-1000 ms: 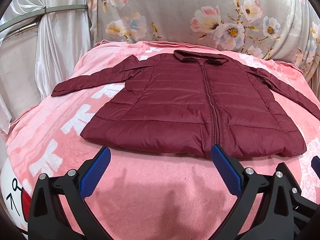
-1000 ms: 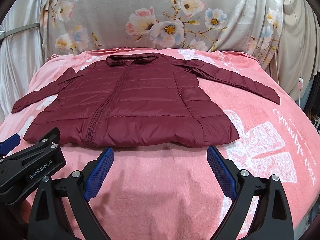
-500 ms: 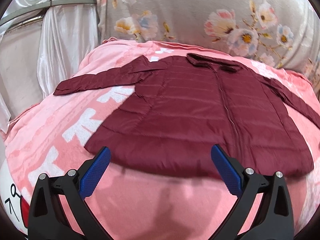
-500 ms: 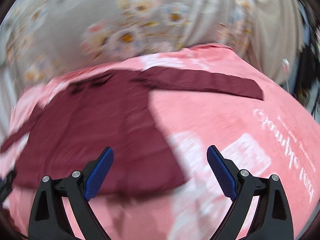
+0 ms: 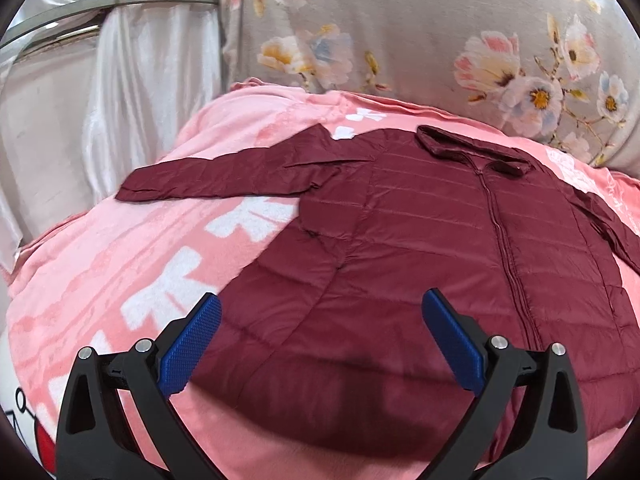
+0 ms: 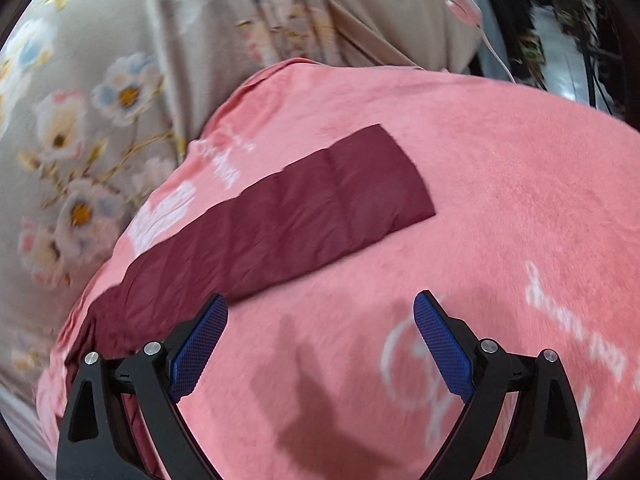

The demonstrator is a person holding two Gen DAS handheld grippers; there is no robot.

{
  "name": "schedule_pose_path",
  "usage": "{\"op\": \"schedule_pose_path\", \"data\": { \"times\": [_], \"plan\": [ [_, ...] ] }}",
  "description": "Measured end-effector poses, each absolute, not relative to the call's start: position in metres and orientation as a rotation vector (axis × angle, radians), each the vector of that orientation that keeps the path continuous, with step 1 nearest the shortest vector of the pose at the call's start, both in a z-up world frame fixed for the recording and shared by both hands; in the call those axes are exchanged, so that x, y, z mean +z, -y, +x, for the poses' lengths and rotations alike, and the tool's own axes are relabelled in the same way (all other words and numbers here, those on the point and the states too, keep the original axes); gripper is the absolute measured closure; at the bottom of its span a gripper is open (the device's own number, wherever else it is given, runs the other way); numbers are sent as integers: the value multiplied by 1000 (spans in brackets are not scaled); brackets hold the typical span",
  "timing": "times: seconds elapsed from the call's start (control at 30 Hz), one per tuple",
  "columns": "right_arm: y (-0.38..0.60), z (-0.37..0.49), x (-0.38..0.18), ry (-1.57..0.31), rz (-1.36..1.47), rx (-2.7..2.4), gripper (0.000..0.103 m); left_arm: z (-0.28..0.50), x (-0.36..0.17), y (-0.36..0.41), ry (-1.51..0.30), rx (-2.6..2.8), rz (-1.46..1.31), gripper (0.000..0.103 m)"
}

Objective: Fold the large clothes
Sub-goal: 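Grasp the sleeve cuff with the right gripper and lift it over the jacket body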

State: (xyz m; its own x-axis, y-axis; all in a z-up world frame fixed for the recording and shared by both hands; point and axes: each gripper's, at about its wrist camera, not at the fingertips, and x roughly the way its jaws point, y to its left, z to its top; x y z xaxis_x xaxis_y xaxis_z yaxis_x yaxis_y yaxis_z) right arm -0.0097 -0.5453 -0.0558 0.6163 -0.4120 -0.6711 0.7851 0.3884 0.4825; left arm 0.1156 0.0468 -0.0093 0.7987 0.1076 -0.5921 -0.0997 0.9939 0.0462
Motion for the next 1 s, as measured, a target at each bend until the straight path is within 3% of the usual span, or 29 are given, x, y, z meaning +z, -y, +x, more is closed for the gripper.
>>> {"op": "schedule_pose_path", "data": {
  "times": [0.17,0.23,0.33,0.37,0.4,0.43,0.57,0.8,1.0],
  "plan": [
    [574,3,-70,-462,925,-835,15,136,-13,-28,-656,65,42,5],
    [578,10,-69,-461,913,-848,27,141,-14,-22,-656,53,55,5],
    [589,19,-72,-460,938,-854,60,149,-15,-15,-658,19,60,5],
    [594,22,-72,-459,946,-853,79,152,-15,-13,-659,9,60,5],
    [597,26,-71,-457,954,-847,90,155,-14,-12,-659,1,59,5],
    [597,30,-67,-444,957,-841,94,159,-13,-10,-658,-4,61,5],
    [574,58,-21,-354,847,-770,97,168,-7,-11,-646,-2,53,5],
    [438,155,77,-287,576,-338,97,180,7,-25,-629,7,-7,5],
    [309,225,90,-348,456,-8,97,188,16,-55,-619,27,-74,5]
  ]
}}
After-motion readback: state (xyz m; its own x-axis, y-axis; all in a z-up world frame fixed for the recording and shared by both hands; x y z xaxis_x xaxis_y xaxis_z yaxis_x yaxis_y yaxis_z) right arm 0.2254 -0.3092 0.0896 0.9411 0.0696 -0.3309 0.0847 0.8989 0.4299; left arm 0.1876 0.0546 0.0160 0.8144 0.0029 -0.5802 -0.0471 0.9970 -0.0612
